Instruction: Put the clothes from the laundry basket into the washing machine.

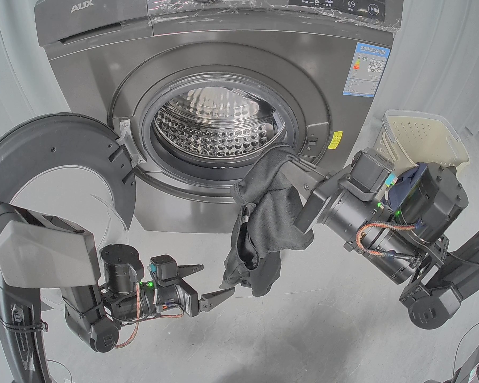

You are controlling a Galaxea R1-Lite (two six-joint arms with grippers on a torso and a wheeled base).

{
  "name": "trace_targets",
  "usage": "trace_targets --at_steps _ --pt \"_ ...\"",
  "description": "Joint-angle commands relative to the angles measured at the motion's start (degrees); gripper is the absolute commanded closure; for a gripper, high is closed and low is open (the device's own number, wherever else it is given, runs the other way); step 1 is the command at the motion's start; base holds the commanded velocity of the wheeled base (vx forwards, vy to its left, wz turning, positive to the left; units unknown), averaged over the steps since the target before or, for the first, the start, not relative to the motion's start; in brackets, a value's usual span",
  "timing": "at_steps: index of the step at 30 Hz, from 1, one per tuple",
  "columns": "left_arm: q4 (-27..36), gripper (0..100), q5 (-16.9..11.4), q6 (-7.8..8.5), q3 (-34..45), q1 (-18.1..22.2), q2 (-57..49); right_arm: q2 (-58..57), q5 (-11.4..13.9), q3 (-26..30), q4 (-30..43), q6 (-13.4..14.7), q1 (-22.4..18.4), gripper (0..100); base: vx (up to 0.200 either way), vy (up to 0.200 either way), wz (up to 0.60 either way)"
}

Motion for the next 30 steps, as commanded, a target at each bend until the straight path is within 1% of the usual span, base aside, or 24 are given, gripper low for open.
trace_targets --at_steps 1,3,8,9,11,19,26,30 --pt "-0.06 0 -0.93 1.28 -0.47 -0.09 2.80 -0.05 -0.05 0.19 0.00 0.02 0.05 100 0.000 0.000 0.00" --pt "-0.06 0 -1.55 1.37 -1.17 -0.35 3.50 -0.05 -0.05 0.19 0.00 0.02 0.05 100 0.000 0.000 0.00" --pt "-0.06 0 -1.55 1.46 -4.51 -0.44 5.61 -0.05 -0.05 0.72 0.00 0.02 0.14 100 0.000 0.000 0.00" --pt "0.03 0 -1.28 1.55 -6.62 -0.09 6.75 -0.13 -0.05 0.81 -0.08 0.02 0.14 100 0.000 0.000 0.00" --pt "0.03 0 -1.02 1.55 -8.11 0.35 7.90 -0.31 -0.05 0.98 -0.08 0.02 0.49 100 0.000 0.000 0.00" --pt "0.11 0 -0.85 1.37 -12.60 0.44 10.45 -0.57 -0.05 1.07 0.27 0.02 0.58 100 0.000 0.000 0.00" --pt "0.20 0 -0.93 0.84 -17.26 0.09 12.56 -0.66 -0.14 1.07 0.44 0.02 0.93 100 0.000 0.000 0.00" --pt "0.20 0 -0.85 0.93 -19.10 -0.18 14.31 -0.66 -0.14 1.16 0.44 0.11 0.93 100 0.000 0.000 0.00"
